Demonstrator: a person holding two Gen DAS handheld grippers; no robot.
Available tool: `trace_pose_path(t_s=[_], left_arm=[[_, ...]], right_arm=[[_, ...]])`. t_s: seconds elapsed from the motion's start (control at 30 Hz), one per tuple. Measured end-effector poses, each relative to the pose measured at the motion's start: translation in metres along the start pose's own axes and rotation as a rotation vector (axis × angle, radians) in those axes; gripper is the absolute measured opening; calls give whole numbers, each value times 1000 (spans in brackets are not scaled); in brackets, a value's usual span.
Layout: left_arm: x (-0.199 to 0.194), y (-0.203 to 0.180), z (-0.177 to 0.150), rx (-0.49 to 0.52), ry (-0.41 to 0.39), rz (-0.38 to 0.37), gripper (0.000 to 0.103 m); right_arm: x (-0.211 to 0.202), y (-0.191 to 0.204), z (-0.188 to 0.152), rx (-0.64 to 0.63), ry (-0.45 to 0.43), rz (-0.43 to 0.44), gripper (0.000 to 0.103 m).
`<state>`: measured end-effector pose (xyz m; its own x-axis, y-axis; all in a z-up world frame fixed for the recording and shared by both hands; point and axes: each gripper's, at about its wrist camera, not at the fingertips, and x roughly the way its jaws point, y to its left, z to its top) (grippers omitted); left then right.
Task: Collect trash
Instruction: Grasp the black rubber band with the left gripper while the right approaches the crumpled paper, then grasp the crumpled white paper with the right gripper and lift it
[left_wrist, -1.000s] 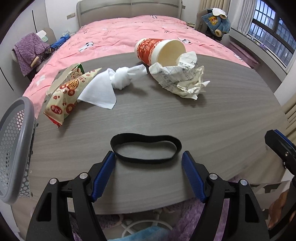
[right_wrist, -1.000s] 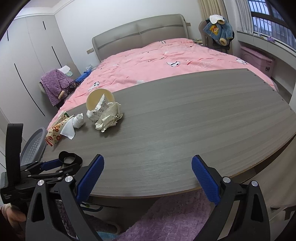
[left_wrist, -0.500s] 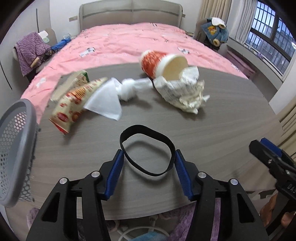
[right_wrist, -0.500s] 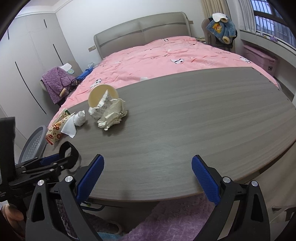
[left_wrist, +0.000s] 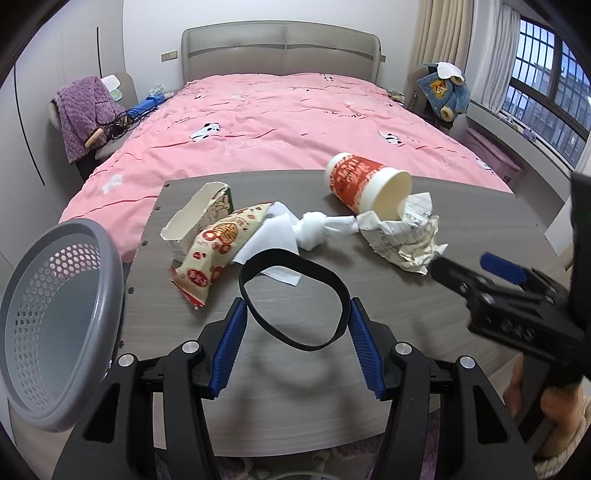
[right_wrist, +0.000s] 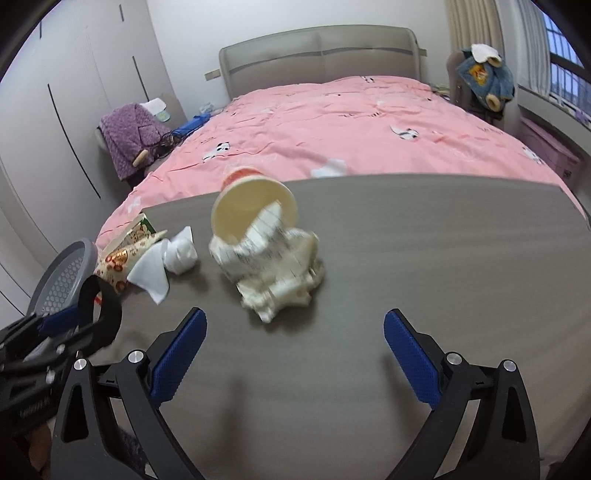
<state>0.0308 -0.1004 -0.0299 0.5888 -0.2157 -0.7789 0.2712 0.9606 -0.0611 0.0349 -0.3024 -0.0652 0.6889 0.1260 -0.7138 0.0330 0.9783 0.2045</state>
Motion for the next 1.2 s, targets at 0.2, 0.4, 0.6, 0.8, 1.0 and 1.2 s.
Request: trace_pose_path(t_s=[0.2,0.4,0.6,0.8,1.0,1.2], left_arm=[[-2,10,0,-20,-3,-7,54],[-4,21,2,-46,-2,-15,54],[-2,24,3,-58,2,-17,54],[-4,25,3,-59,-3,-19,54],[-8,26,2,-59,-16,-20,54],[-18,29,0,-61,-38,-25,54]], right_arm=[[30,13,19,-23,48,-20,95],[44,21,24,-57,65,-58,85],[42,24,21,-78,49,-54,66],[25,21,15,-63,17,-42,64],[2,16,6,-34,-3,-36,64],[-21,14,-6,-10,-16,-19,64]])
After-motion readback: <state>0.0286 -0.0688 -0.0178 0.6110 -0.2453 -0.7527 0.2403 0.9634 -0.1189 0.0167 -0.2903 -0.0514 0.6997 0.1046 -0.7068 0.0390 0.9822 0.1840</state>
